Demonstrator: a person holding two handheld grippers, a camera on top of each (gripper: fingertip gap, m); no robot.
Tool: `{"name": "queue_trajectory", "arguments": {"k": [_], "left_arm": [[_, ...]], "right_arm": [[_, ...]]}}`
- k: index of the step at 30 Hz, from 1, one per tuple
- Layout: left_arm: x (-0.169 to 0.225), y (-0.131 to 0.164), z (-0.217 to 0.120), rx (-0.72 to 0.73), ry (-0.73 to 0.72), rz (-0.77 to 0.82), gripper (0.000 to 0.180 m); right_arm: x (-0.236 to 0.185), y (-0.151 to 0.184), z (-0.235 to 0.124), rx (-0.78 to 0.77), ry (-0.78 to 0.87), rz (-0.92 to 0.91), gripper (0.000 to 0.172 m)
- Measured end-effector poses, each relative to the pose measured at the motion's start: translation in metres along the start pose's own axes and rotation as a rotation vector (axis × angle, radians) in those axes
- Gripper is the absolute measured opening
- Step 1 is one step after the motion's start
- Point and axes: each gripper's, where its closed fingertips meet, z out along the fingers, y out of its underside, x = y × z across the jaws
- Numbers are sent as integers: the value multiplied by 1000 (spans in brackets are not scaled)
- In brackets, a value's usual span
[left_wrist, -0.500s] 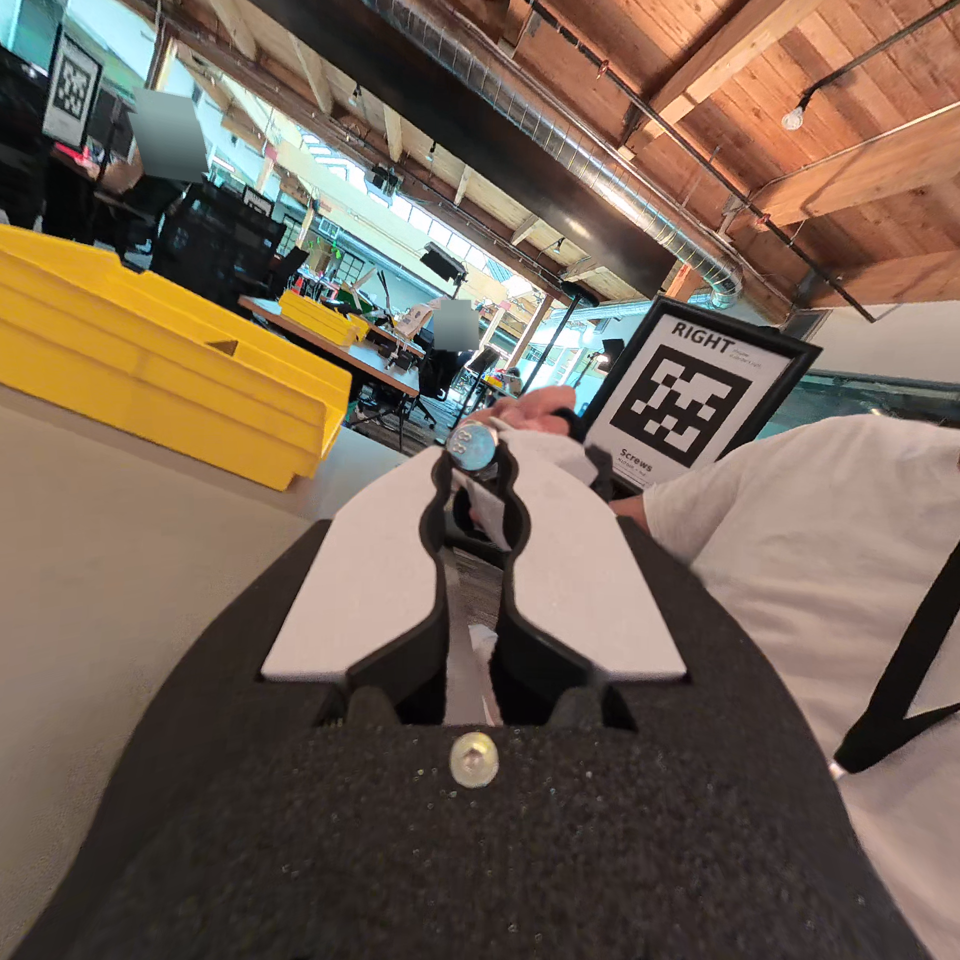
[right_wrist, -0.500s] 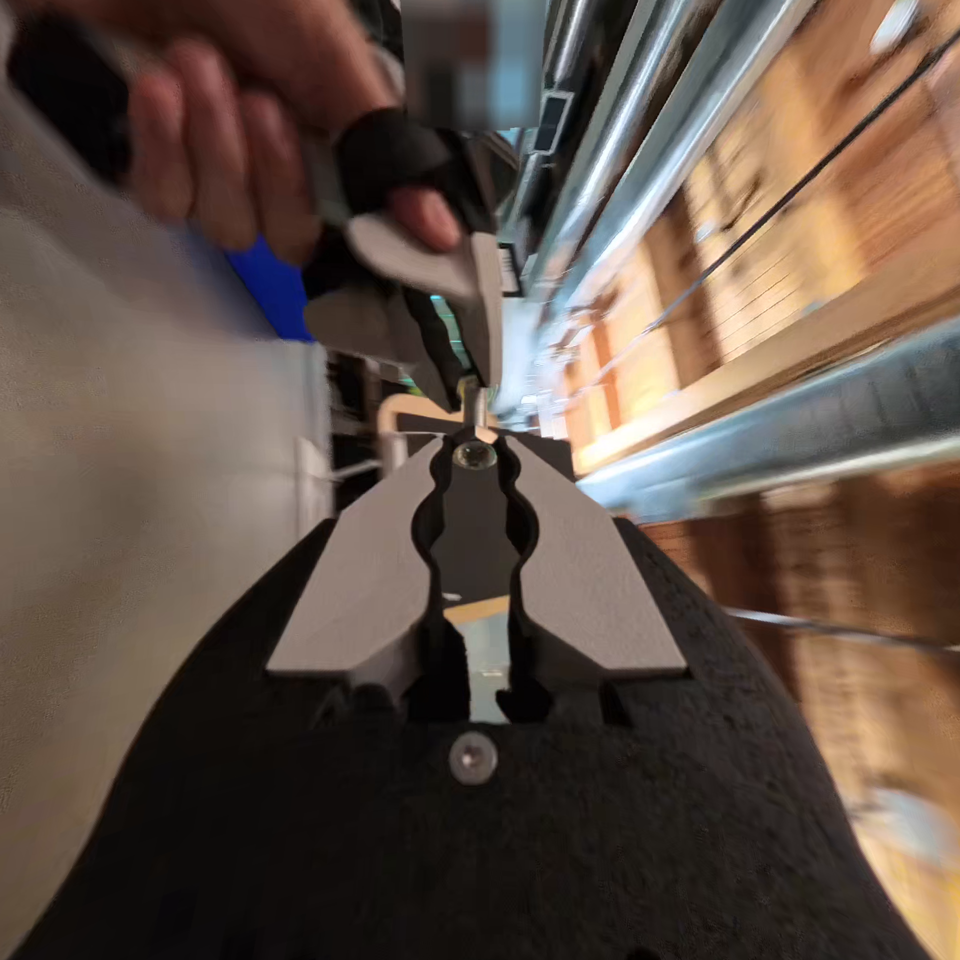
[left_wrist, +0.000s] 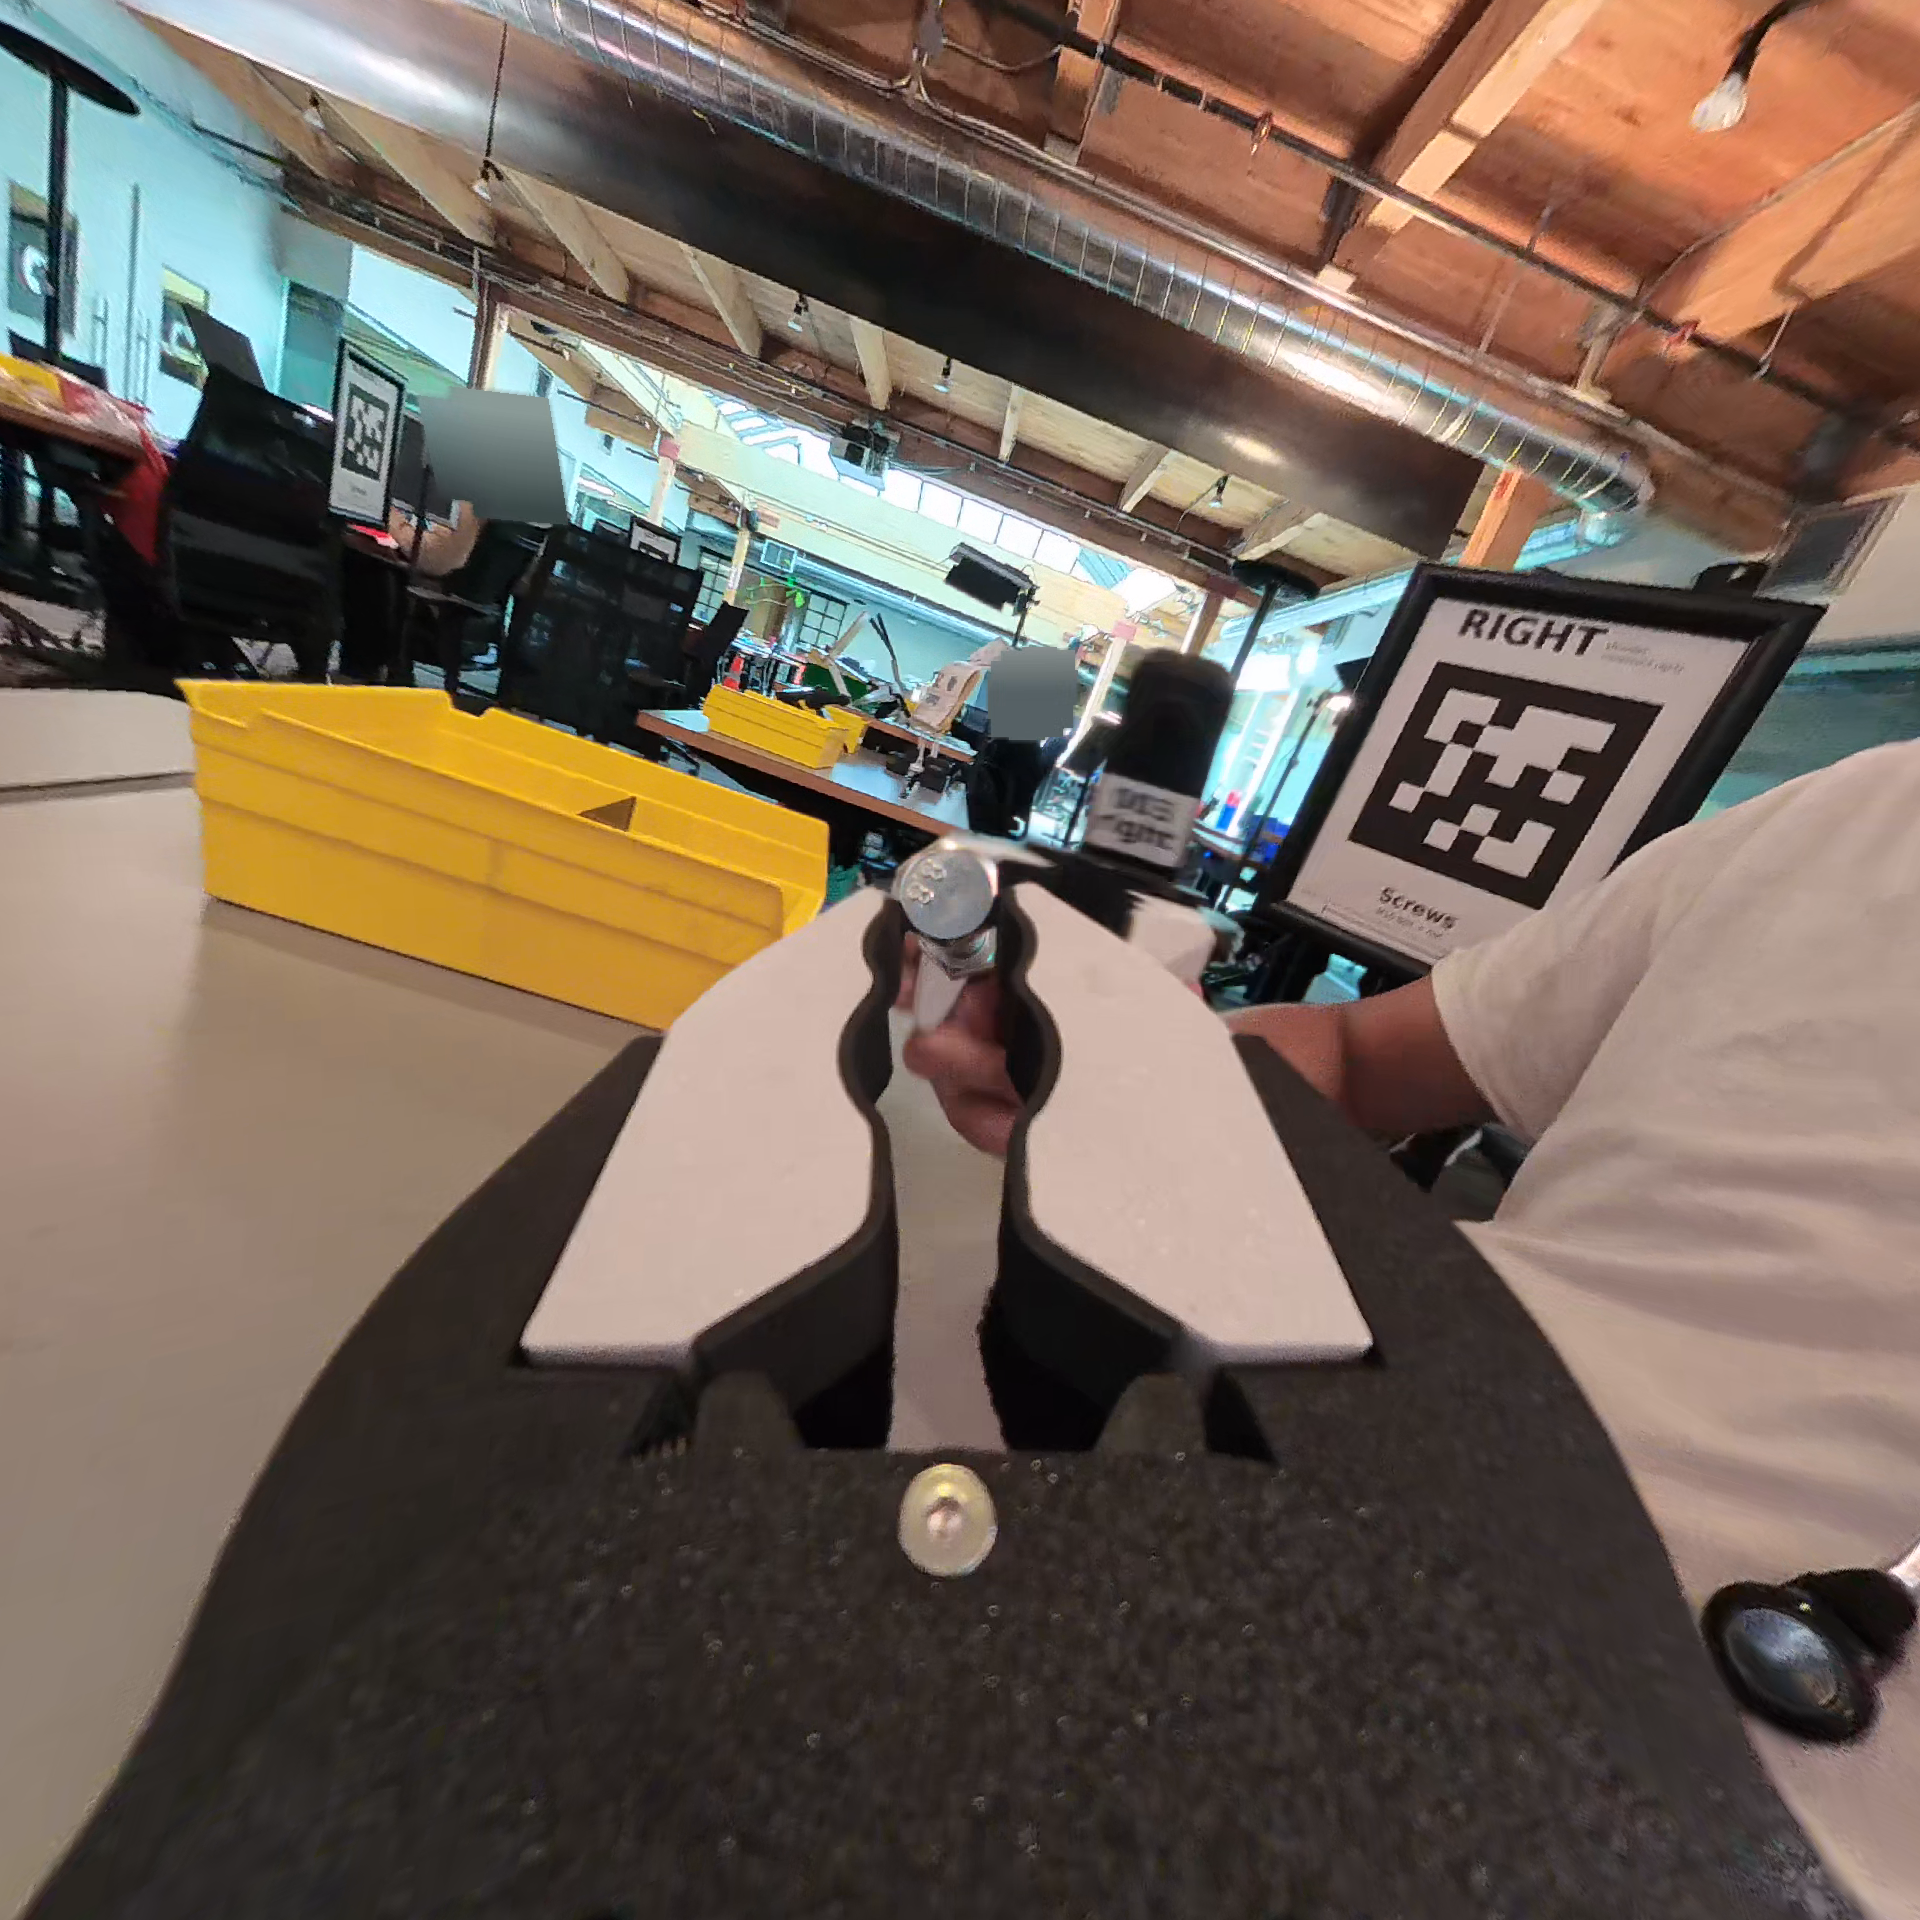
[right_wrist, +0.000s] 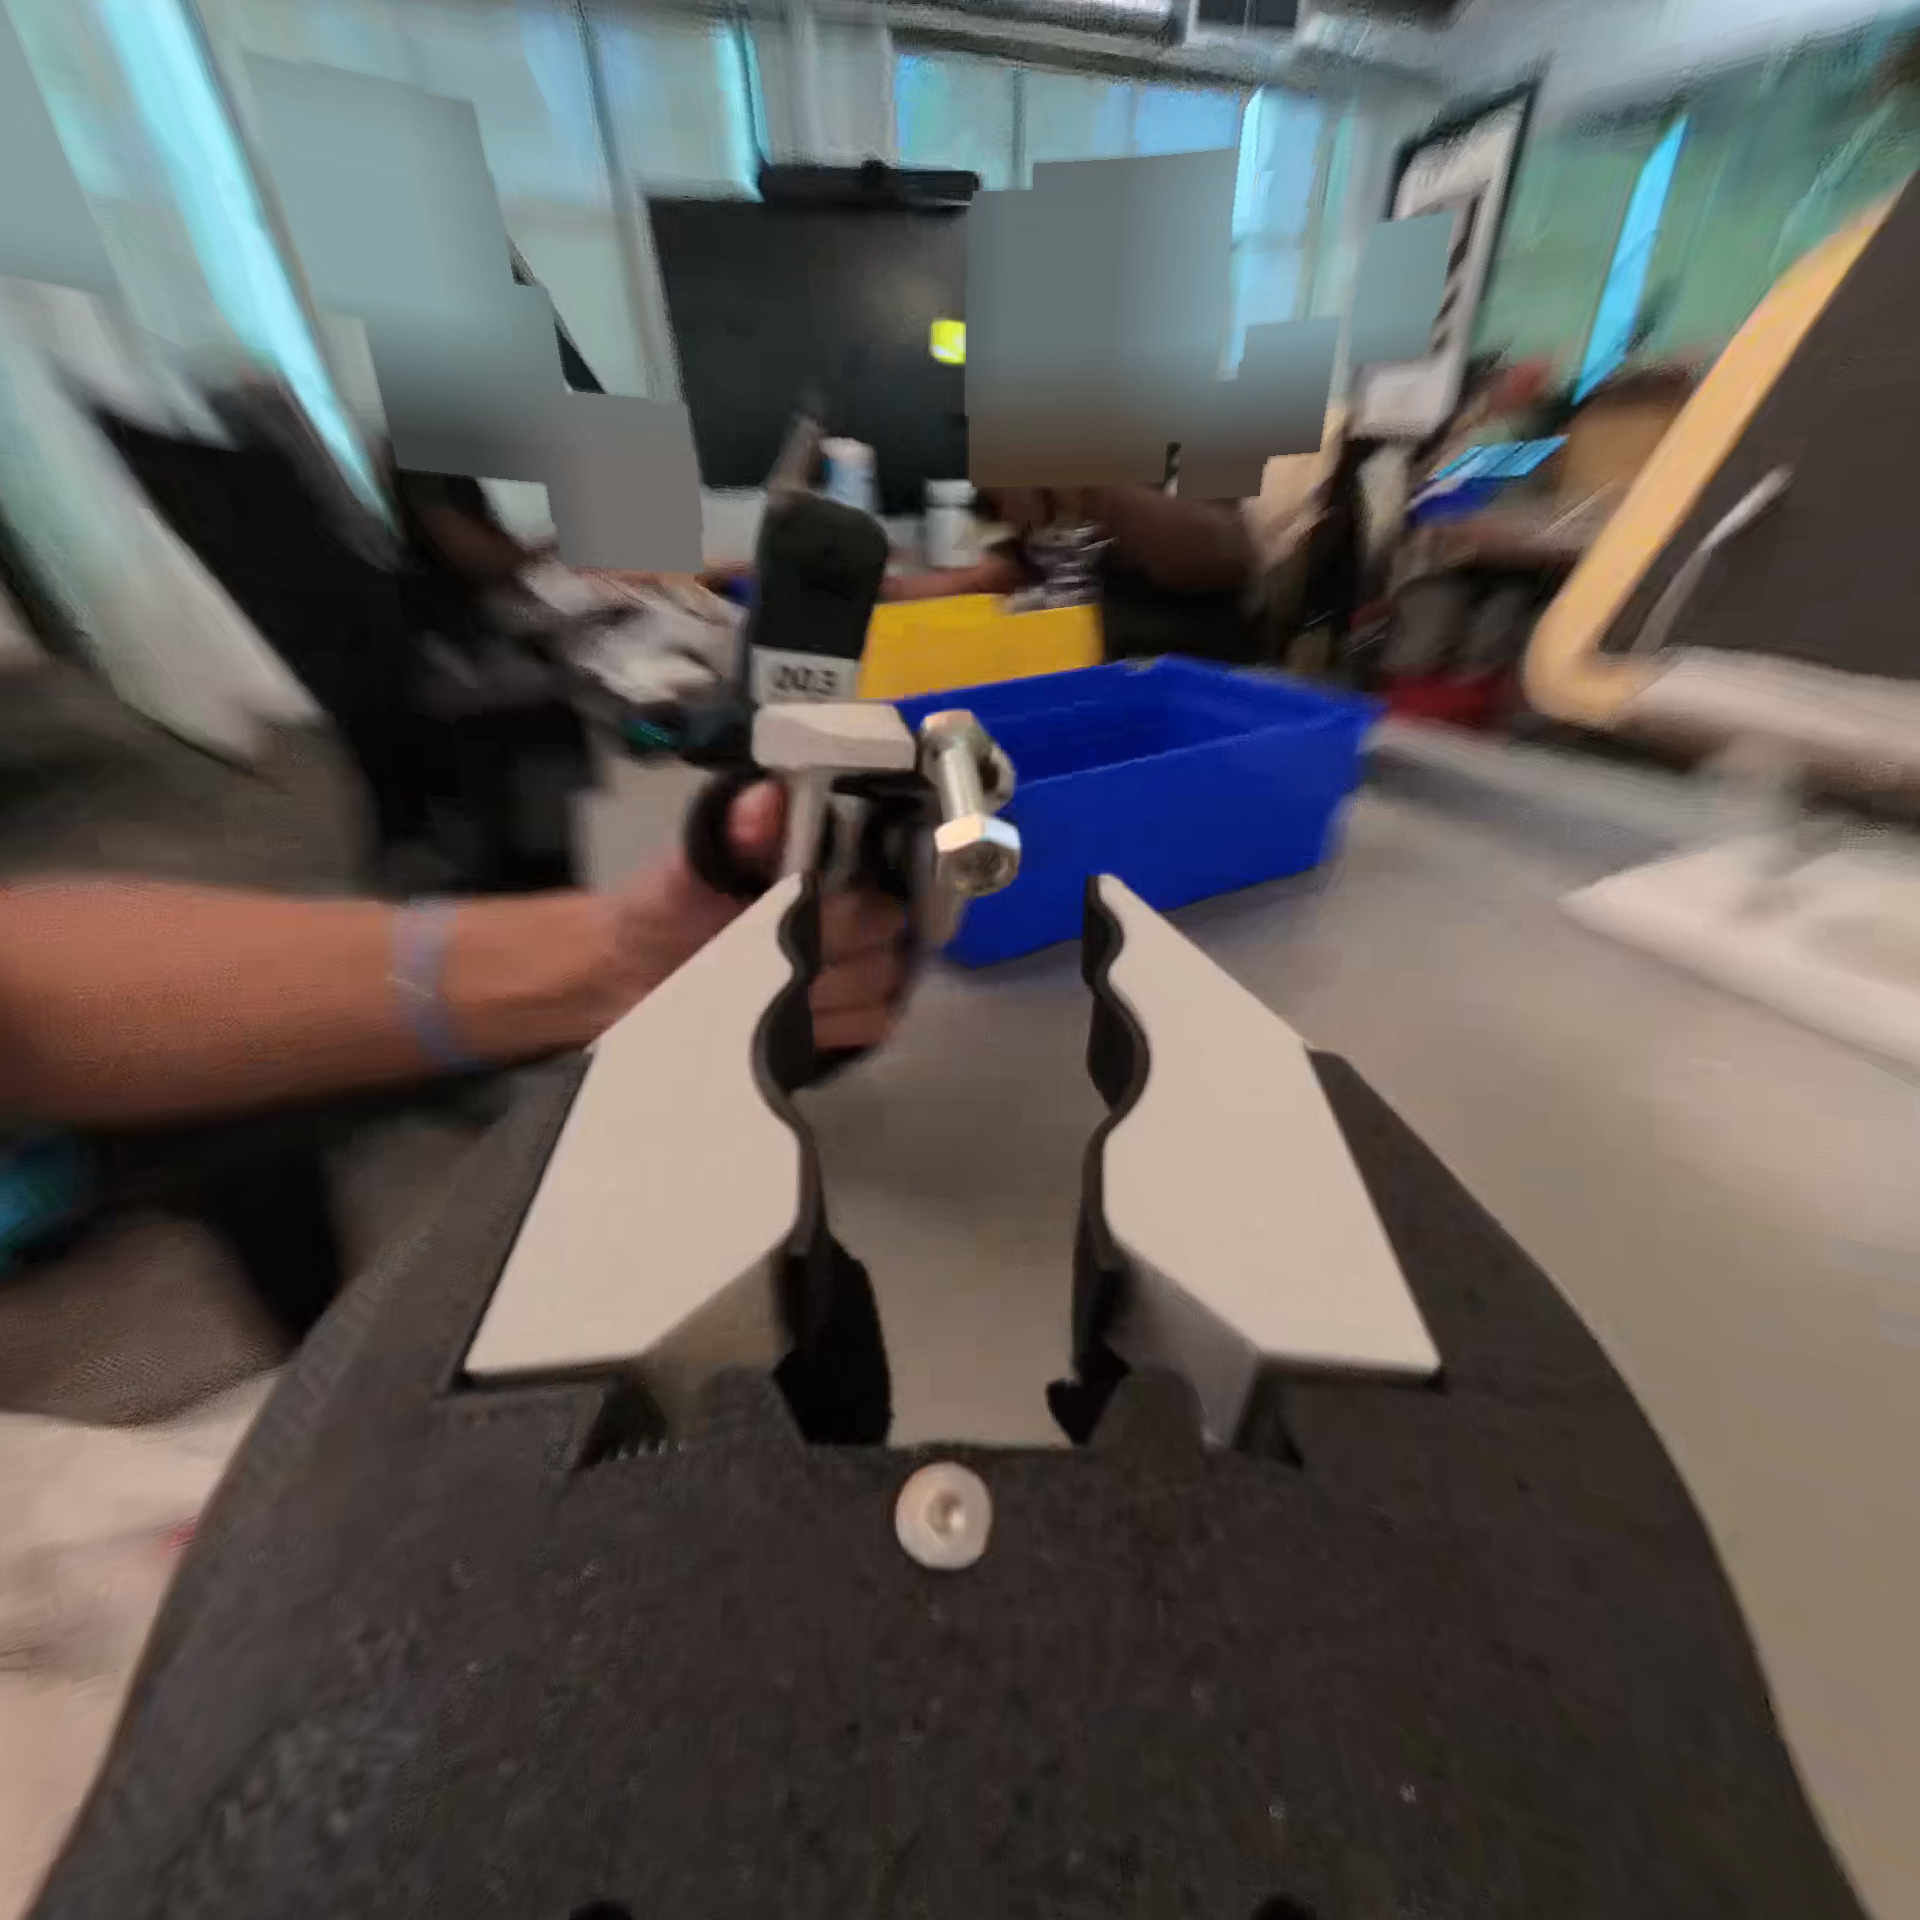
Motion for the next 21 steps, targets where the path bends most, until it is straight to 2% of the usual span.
{"name": "queue_trajectory", "arguments": {"k": [4, 6, 7, 12, 14, 21], "left_arm": [[4, -5, -2, 22, -2, 85, 17], [5, -3, -1, 7, -6, 119, 17], [6, -2, 0, -4, -8, 137, 16], [5, 8, 6, -57, -21, 167, 17], [5, 11, 8, -70, -22, 163, 17], [6, 9, 8, -49, -15, 140, 17]], "right_arm": [[-1, 8, 3, 60, -375, 841, 44], [-2, 9, 3, 75, -515, 1088, 44], [-4, 10, 3, 76, -565, 1148, 44], [-1, 6, 2, 109, -533, 1088, 33], [3, 6, 2, 107, -477, 1030, 17], [0, 5, 2, 75, -421, 891, 17]]}}
